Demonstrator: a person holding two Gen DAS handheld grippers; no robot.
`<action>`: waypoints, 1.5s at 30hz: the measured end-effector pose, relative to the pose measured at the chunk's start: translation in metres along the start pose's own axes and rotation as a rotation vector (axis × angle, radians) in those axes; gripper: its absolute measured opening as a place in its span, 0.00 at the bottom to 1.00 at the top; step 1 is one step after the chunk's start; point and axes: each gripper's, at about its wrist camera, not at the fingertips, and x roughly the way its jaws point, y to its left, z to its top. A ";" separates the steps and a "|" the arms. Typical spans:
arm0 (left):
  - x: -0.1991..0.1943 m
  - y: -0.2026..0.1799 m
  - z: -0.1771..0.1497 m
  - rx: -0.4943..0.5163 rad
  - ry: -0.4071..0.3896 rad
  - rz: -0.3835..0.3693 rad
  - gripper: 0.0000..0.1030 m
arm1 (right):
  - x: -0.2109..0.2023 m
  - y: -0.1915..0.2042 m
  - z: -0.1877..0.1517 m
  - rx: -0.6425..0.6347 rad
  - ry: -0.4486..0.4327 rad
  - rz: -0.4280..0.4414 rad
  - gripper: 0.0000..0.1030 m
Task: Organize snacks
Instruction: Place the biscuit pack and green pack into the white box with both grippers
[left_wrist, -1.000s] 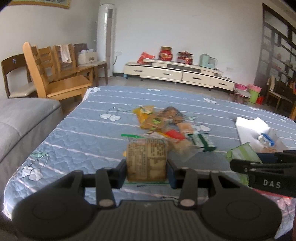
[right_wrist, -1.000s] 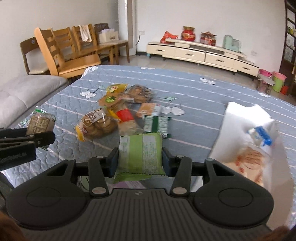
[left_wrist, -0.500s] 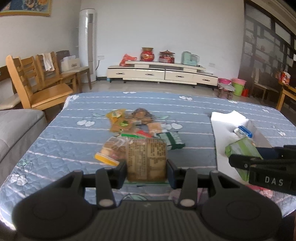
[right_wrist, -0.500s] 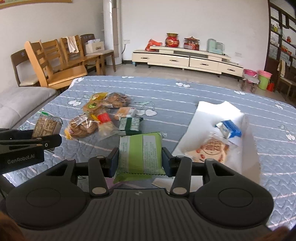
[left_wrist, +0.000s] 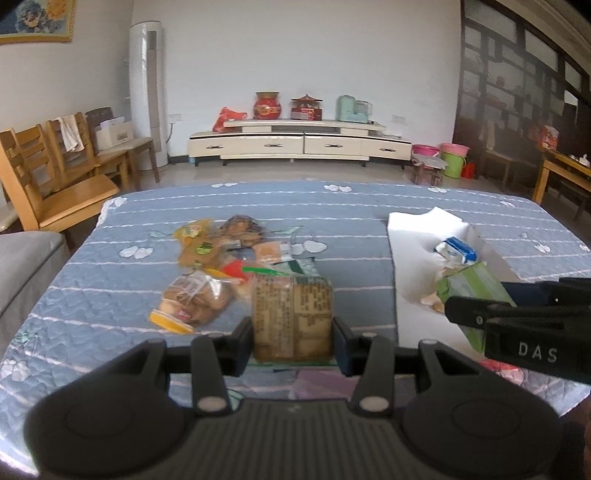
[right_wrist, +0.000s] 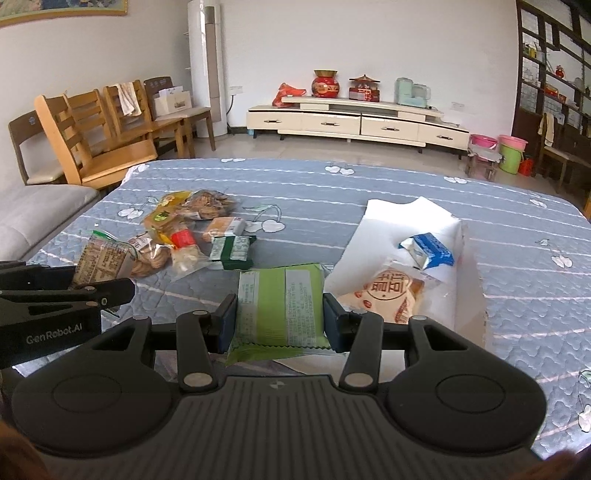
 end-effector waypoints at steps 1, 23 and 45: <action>0.001 -0.002 0.001 0.004 0.001 -0.005 0.42 | -0.001 -0.002 0.000 0.004 -0.001 -0.005 0.56; 0.047 -0.097 0.014 0.121 0.047 -0.229 0.42 | -0.012 -0.093 -0.005 0.148 -0.008 -0.203 0.56; 0.081 -0.144 0.013 0.165 0.125 -0.386 0.42 | 0.008 -0.120 -0.004 0.148 0.023 -0.190 0.56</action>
